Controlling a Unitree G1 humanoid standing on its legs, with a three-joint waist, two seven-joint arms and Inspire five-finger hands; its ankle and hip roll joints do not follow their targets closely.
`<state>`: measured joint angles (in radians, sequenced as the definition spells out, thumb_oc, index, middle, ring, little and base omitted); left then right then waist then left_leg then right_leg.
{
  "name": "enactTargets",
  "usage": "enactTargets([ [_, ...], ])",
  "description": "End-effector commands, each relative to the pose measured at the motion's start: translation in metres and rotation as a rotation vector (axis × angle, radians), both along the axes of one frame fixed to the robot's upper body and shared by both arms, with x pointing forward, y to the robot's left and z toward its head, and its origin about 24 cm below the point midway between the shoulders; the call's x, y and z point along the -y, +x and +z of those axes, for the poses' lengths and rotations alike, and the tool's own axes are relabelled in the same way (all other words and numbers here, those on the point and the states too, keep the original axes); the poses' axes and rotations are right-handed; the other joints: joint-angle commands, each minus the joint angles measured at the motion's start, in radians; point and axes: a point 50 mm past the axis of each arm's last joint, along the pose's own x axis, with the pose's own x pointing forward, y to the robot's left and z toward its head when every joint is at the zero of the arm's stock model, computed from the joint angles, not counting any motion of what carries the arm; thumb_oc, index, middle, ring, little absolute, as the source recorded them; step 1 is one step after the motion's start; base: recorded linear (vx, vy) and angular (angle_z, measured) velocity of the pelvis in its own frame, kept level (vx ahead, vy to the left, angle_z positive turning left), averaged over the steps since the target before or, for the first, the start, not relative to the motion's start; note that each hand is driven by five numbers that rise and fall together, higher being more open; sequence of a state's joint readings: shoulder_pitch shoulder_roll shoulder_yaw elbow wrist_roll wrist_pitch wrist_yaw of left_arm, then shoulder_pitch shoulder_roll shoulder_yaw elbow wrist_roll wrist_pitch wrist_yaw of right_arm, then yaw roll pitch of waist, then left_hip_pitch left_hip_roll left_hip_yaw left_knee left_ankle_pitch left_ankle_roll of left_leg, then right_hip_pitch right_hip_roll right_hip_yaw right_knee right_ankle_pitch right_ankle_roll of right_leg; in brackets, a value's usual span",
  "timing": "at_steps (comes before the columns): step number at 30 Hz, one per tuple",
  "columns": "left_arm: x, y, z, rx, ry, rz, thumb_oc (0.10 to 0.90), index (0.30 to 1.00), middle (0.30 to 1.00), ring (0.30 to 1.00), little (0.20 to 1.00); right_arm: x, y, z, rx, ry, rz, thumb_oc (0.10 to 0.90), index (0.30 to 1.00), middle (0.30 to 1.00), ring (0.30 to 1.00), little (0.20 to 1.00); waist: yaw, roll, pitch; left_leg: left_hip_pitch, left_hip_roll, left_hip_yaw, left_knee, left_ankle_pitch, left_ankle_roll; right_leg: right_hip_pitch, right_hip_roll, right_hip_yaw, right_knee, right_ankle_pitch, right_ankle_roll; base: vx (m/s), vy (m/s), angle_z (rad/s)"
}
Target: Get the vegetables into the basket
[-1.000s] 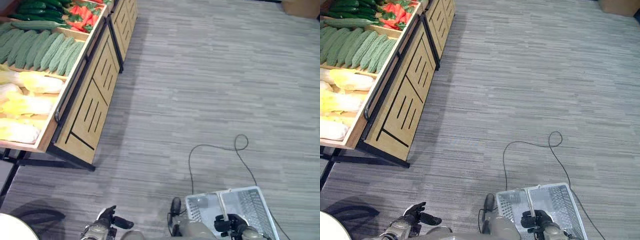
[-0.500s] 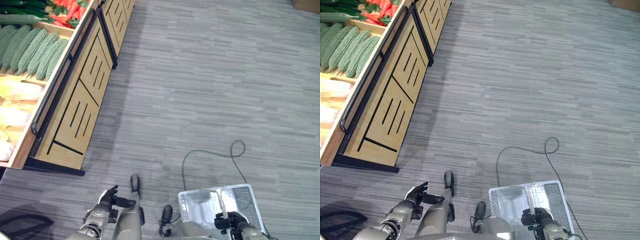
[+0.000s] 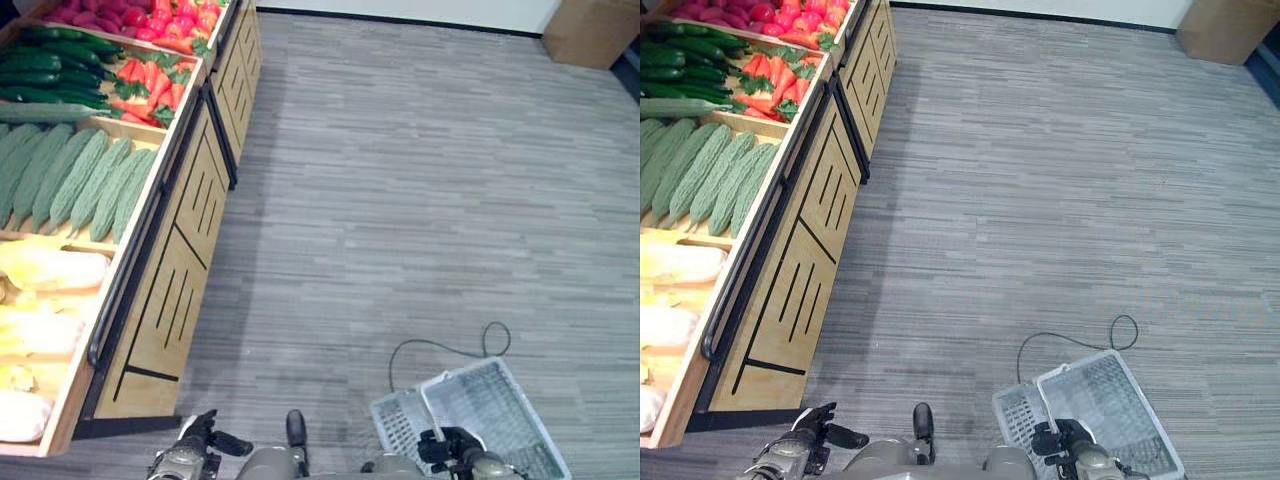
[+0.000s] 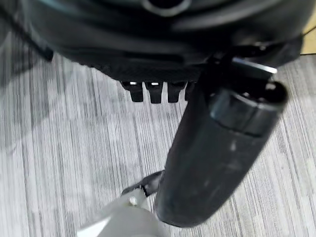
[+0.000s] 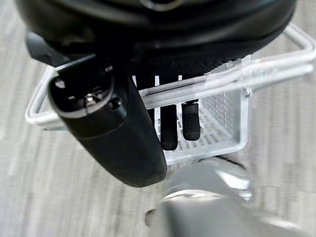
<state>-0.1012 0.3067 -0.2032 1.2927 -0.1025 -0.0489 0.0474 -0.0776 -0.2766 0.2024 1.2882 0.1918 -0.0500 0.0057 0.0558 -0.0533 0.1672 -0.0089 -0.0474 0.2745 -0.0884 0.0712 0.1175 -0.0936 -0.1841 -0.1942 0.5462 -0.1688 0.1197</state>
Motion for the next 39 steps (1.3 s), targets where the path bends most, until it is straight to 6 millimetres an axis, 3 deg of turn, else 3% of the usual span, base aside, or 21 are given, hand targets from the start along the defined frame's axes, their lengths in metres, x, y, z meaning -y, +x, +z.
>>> enactTargets([
  [1,-0.003,0.007,0.004,0.046,-0.005,0.049,0.900,1.000,1.000,1.000,1.000,0.011,0.005,0.005,0.031,-0.014,0.013,0.400,0.300,0.300,0.300,0.300,-0.006,0.015,0.032,0.013,-0.008,-0.051,0.036,-0.118,-0.024,-0.030,0.029,0.032,-0.099,0.208,-0.001,0.08,0.137,0.13],
  [2,-0.004,0.007,0.004,0.044,-0.002,0.049,0.900,1.000,1.000,1.000,1.000,0.010,0.005,0.005,0.034,-0.010,0.014,0.400,0.300,0.300,0.300,0.300,-0.006,0.019,0.033,0.021,-0.007,-0.051,0.026,-0.116,-0.025,-0.041,0.040,0.039,-0.125,0.199,-0.006,0.11,0.138,0.16],
  [3,-0.005,0.005,0.003,0.035,0.000,0.051,0.900,1.000,1.000,1.000,1.000,0.009,0.006,0.005,0.037,-0.005,0.014,0.400,0.300,0.300,0.300,0.300,-0.002,0.030,0.032,0.030,-0.001,-0.053,0.017,-0.114,-0.032,-0.047,0.050,0.042,-0.227,0.197,-0.009,0.08,0.096,0.08],
  [4,-0.005,0.005,0.003,0.035,0.000,0.051,0.900,1.000,1.000,1.000,1.000,0.009,0.006,0.005,0.037,-0.005,0.014,0.400,0.300,0.300,0.300,0.300,-0.001,0.030,0.031,0.028,0.000,-0.052,0.017,-0.114,-0.032,-0.048,0.051,0.042,-0.228,0.198,-0.010,0.08,0.063,0.04],
  [6,-0.005,0.003,0.002,0.024,0.008,0.049,0.900,1.000,1.000,1.000,1.000,0.009,0.007,0.005,0.039,-0.004,0.011,0.400,0.300,0.300,0.300,0.300,0.006,0.035,0.032,0.029,0.005,-0.051,0.026,-0.118,-0.035,-0.068,0.058,0.081,-0.403,0.259,0.007,0.06,0.013,0.03],
  [9,-0.008,-0.001,0.002,0.016,0.016,0.066,0.900,1.000,1.000,1.000,1.000,0.007,0.008,0.005,0.040,-0.001,0.028,0.400,0.300,0.300,0.300,0.300,0.010,0.025,0.042,0.046,0.001,-0.061,0.037,-0.127,-0.036,-0.109,0.078,0.180,-0.531,0.320,0.027,0.09,-0.035,-0.01],
  [11,-0.009,-0.004,0.001,0.005,0.021,0.070,0.900,1.000,1.000,1.000,1.000,0.005,0.008,0.005,0.034,0.004,0.036,0.400,0.300,0.300,0.300,0.300,0.010,0.013,0.044,0.063,-0.005,-0.074,0.037,-0.134,-0.040,-0.114,0.086,0.182,-0.578,0.341,0.040,0.14,-0.092,0.21],
  [13,-0.009,-0.005,0.001,-0.001,0.023,0.071,0.900,1.000,1.000,1.000,1.000,0.004,0.007,0.004,0.031,0.005,0.043,0.400,0.300,0.300,0.300,0.300,0.006,0.009,0.046,0.072,-0.008,-0.085,0.034,-0.135,-0.042,-0.116,0.095,0.196,-0.574,0.343,0.041,0.15,-0.105,0.42],
  [15,-0.008,-0.005,0.001,-0.003,0.025,0.056,0.900,1.000,1.000,1.000,1.000,0.004,0.004,0.003,0.021,0.007,0.057,0.400,0.300,0.300,0.300,0.300,-0.003,-0.005,0.044,0.097,-0.015,-0.142,0.030,-0.149,-0.046,-0.096,0.110,0.230,-0.537,0.330,0.032,0.23,-0.171,0.71],
  [17,-0.008,-0.006,0.000,-0.014,0.029,0.055,0.900,1.000,1.000,1.000,1.000,0.005,0.001,0.003,0.005,0.002,0.069,0.400,0.300,0.300,0.300,0.300,-0.001,-0.010,0.035,0.116,0.001,-0.168,0.016,-0.149,-0.058,-0.084,0.129,0.230,-0.523,0.300,0.020,0.22,-0.192,0.63],
  [24,-0.005,0.000,0.001,-0.001,0.024,0.059,0.900,1.000,1.000,1.000,1.000,0.010,0.002,0.004,0.003,-0.014,0.073,0.400,0.300,0.300,0.300,0.300,-0.002,-0.027,0.032,0.099,0.045,-0.254,0.026,-0.139,-0.085,-0.057,0.130,0.126,-0.505,0.241,-0.013,0.14,-0.168,0.52],
  [30,-0.006,0.003,0.002,0.016,0.021,0.077,0.900,1.000,1.000,1.000,1.000,0.009,0.008,0.006,0.020,-0.017,0.086,0.400,0.300,0.300,0.300,0.300,0.008,-0.031,0.045,0.081,0.071,-0.293,0.037,-0.130,-0.103,-0.085,0.141,0.103,-0.428,0.172,-0.040,0.11,-0.127,0.28],
  [34,-0.008,0.009,0.004,0.036,0.017,0.092,0.900,1.000,1.000,1.000,1.000,0.005,0.008,0.005,0.027,-0.005,0.088,0.400,0.300,0.300,0.300,0.300,0.014,-0.048,0.062,0.010,0.077,-0.336,0.177,-0.152,-0.130,-0.050,0.143,0.068,-0.433,0.134,-0.070,0.11,-0.188,0.67],
  [36,-0.006,0.013,0.005,0.049,0.006,0.094,0.900,1.000,1.000,1.000,1.000,0.007,0.008,0.006,0.040,0.001,0.064,0.400,0.300,0.300,0.300,0.300,0.010,-0.051,0.081,-0.047,0.067,-0.332,0.277,-0.135,-0.144,-0.015,0.132,0.031,-0.454,0.137,-0.079,0.03,-0.103,1.30],
  [38,0.000,0.017,0.005,0.057,-0.007,0.070,0.900,1.000,1.000,1.000,1.000,0.010,0.006,0.006,0.036,-0.009,0.070,0.400,0.300,0.300,0.300,0.300,-0.006,-0.048,0.092,-0.095,0.070,-0.262,0.296,-0.121,-0.142,0.016,0.107,-0.027,-0.482,0.141,-0.074,-0.01,0.033,1.17],
  [39,0.006,0.019,0.004,0.054,-0.016,0.037,0.900,1.000,1.000,1.000,1.000,0.016,0.000,0.006,0.034,-0.015,0.036,0.400,0.300,0.300,0.300,0.300,-0.049,-0.028,0.080,-0.073,0.122,-0.034,0.184,-0.116,-0.145,0.043,0.082,-0.092,-0.503,0.141,-0.049,0.02,0.152,1.36],
])
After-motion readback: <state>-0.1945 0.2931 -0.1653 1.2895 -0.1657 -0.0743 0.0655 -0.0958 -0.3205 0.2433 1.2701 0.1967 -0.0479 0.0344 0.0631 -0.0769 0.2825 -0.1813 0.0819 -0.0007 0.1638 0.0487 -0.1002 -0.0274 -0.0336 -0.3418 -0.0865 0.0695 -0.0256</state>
